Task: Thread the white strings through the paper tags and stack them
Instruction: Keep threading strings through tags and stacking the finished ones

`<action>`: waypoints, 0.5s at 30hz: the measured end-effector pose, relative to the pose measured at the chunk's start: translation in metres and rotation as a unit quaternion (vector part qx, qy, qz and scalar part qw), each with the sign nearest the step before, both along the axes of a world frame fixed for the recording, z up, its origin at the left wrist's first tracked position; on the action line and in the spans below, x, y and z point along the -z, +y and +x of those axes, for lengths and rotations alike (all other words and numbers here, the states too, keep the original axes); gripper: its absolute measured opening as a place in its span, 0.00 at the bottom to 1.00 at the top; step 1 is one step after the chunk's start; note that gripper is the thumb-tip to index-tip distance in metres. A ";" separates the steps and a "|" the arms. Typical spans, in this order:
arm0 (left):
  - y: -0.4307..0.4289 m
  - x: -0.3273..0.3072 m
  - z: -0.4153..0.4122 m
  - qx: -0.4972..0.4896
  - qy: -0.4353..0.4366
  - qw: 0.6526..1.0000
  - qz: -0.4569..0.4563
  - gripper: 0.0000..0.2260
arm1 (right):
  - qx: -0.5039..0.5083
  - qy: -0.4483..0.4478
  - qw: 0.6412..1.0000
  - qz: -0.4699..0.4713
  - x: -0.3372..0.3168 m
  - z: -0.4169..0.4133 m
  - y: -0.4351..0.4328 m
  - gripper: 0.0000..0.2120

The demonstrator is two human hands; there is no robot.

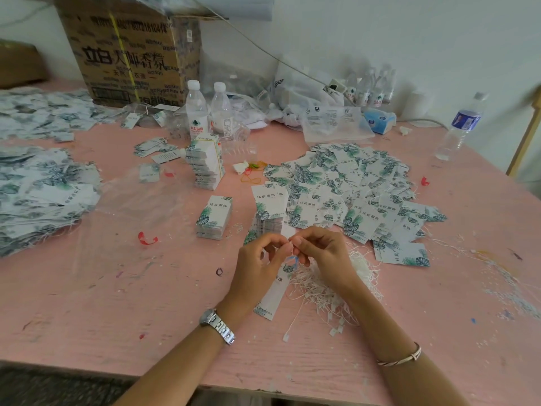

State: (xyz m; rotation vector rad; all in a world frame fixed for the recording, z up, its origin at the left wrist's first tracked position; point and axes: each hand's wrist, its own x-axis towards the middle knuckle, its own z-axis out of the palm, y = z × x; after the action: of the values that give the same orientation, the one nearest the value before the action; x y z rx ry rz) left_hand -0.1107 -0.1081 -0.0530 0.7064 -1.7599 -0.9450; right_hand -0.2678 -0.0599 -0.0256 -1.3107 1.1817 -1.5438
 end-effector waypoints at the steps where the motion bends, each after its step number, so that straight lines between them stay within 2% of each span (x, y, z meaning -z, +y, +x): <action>1: 0.000 0.000 0.000 0.003 -0.002 1.000 0.001 0.02 | -0.001 0.000 1.000 0.003 0.000 0.000 0.000 0.08; 15: -0.004 0.002 0.002 0.016 -0.009 1.000 0.023 0.02 | -0.010 0.031 0.999 0.016 -0.001 0.001 0.003 0.06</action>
State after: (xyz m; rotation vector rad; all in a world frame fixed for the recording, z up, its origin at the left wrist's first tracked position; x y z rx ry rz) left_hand -0.1089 -0.1120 -0.0554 0.7201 -1.7745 -1.0075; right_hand -0.2671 -0.0569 -0.0250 -1.3535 1.2234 -1.4735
